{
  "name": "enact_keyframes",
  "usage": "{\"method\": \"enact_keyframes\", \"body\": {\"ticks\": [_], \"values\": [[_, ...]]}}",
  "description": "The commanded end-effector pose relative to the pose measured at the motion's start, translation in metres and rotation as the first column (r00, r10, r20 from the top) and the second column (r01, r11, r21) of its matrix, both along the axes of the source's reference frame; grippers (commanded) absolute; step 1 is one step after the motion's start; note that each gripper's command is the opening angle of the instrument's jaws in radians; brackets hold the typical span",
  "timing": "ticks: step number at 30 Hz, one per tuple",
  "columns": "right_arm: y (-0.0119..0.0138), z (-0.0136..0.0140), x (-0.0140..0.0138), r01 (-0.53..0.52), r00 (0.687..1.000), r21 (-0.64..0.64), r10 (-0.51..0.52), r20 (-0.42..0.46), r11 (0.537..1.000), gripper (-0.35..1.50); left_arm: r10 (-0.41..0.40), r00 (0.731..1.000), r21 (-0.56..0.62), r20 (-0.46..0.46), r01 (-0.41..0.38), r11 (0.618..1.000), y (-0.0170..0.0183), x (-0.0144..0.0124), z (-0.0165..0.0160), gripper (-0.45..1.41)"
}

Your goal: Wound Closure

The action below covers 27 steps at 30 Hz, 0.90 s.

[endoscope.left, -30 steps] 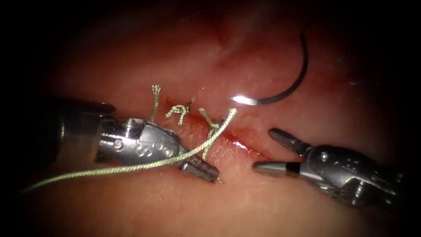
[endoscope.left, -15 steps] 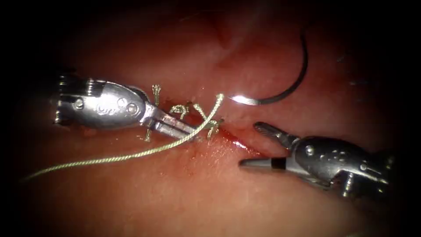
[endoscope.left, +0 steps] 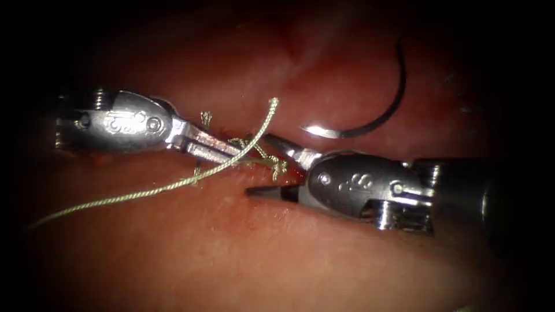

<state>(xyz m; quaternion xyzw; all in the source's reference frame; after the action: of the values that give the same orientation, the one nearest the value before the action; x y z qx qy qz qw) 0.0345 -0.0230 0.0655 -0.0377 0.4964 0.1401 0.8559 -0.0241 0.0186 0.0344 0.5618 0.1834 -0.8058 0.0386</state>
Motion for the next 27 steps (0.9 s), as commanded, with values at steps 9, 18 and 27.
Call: {"method": "enact_keyframes", "body": {"ticks": [9, 18, 27], "values": [[0.0002, 0.0016, 0.0021, -0.004, 1.0, -0.016, 0.004, -0.002, 1.0, 1.45, 0.002, 1.0, 0.001, 0.008, -0.002, 1.0, -0.0001, -0.0005, 0.0006, -0.45], [0.0005, 0.0016, 0.0043, 0.014, 1.0, -0.02, -0.014, -0.023, 1.0, 1.45, 0.003, 1.0, 0.003, 0.012, -0.003, 1.0, -0.0002, -0.0006, 0.0007, -0.45], [0.0002, 0.0019, 0.0057, 0.021, 0.999, -0.031, -0.022, -0.027, 0.999, 1.45, 0.006, 1.0, 0.012, 0.029, -0.007, 1.0, -0.0006, -0.0007, 0.0004, -0.45]]}}
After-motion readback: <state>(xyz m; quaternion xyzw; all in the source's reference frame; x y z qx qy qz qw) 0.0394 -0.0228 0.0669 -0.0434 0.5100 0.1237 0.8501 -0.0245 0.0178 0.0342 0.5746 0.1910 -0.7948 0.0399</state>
